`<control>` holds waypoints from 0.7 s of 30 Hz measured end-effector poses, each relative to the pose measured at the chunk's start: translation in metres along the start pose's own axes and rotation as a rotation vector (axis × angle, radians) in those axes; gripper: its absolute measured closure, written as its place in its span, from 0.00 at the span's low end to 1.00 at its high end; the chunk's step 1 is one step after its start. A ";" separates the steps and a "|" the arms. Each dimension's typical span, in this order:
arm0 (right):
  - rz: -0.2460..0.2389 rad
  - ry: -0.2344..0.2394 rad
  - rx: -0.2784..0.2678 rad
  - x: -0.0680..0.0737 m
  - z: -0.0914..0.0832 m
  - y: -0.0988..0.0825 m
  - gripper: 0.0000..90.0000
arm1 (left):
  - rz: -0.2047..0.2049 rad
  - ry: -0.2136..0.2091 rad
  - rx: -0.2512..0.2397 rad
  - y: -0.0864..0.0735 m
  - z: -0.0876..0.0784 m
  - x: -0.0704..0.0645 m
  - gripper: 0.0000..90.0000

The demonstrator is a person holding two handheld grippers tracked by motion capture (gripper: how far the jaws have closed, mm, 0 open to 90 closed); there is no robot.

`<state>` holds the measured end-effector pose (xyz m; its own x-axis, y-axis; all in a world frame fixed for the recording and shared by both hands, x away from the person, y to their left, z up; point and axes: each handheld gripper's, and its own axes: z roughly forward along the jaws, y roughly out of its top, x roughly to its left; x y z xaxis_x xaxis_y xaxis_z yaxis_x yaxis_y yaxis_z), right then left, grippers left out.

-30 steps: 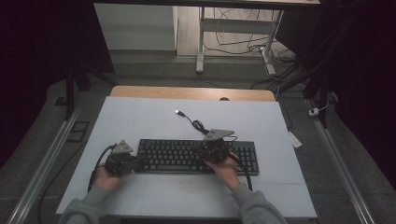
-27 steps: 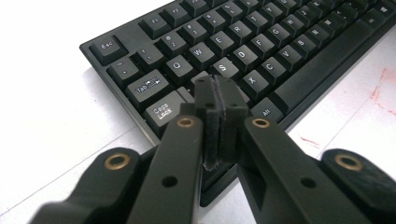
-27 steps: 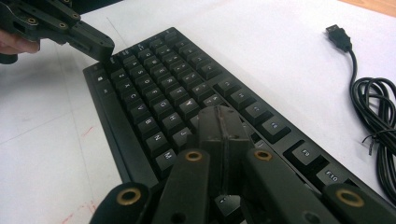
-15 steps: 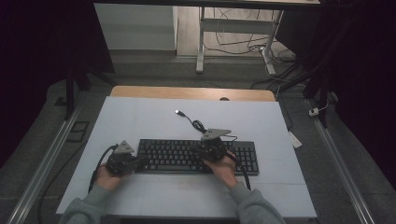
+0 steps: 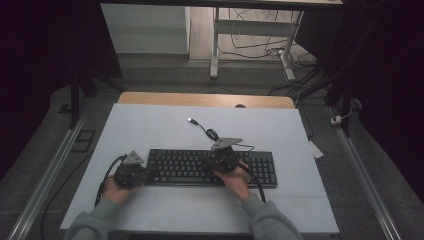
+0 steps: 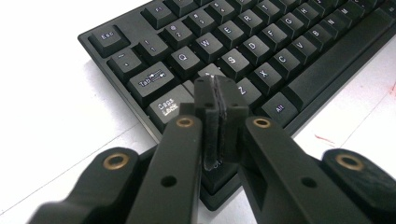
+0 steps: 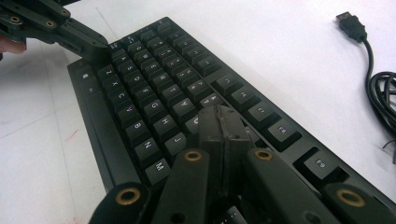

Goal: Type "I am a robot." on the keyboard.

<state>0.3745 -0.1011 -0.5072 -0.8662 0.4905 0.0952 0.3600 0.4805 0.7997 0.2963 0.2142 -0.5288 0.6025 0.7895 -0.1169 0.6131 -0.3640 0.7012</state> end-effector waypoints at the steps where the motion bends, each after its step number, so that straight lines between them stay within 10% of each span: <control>1: 0.001 0.003 0.001 0.000 0.001 0.000 1.00 | 0.000 0.000 0.000 0.000 0.000 0.000 0.98; 21: -0.041 -0.032 0.061 0.002 0.020 0.000 1.00 | 0.011 0.000 0.016 0.000 0.002 0.000 0.99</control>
<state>0.3795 -0.0854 -0.5185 -0.8694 0.4922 0.0432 0.3458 0.5437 0.7648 0.2969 0.2131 -0.5306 0.6095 0.7852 -0.1095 0.6146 -0.3808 0.6908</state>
